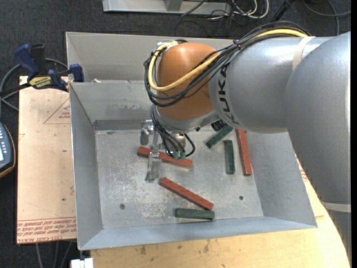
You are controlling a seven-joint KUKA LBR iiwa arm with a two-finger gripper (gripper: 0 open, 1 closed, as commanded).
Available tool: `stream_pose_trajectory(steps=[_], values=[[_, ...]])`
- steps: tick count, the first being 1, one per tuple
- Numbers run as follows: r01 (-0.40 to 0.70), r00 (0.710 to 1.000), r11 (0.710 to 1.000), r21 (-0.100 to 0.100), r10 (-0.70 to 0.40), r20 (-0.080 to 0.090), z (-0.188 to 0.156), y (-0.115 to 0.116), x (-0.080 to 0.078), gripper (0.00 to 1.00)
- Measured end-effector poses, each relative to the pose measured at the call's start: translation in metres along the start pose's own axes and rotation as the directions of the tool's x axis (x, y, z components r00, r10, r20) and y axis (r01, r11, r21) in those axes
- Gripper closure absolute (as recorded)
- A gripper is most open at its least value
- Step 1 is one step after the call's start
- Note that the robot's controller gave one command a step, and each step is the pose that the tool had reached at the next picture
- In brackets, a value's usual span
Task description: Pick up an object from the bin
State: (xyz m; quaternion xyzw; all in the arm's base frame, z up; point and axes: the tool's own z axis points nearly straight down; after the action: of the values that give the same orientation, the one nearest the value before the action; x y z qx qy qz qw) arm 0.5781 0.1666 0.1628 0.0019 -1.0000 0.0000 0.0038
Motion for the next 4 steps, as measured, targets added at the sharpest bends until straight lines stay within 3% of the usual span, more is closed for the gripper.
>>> stream_pose_trajectory(steps=[1, 2, 3, 4], values=[[-0.039, 0.999, 0.999, 0.001, 0.039, 0.005, 0.089, -0.078, 0.022, 0.00], [-0.083, 0.996, 0.997, -0.001, 0.083, 0.010, 0.080, -0.103, 0.011, 0.00], [-0.207, 0.978, 0.978, -0.003, 0.207, 0.005, 0.085, -0.088, 0.065, 0.00], [-0.209, 0.978, 0.978, -0.003, 0.209, 0.006, 0.085, -0.089, 0.064, 1.00]])
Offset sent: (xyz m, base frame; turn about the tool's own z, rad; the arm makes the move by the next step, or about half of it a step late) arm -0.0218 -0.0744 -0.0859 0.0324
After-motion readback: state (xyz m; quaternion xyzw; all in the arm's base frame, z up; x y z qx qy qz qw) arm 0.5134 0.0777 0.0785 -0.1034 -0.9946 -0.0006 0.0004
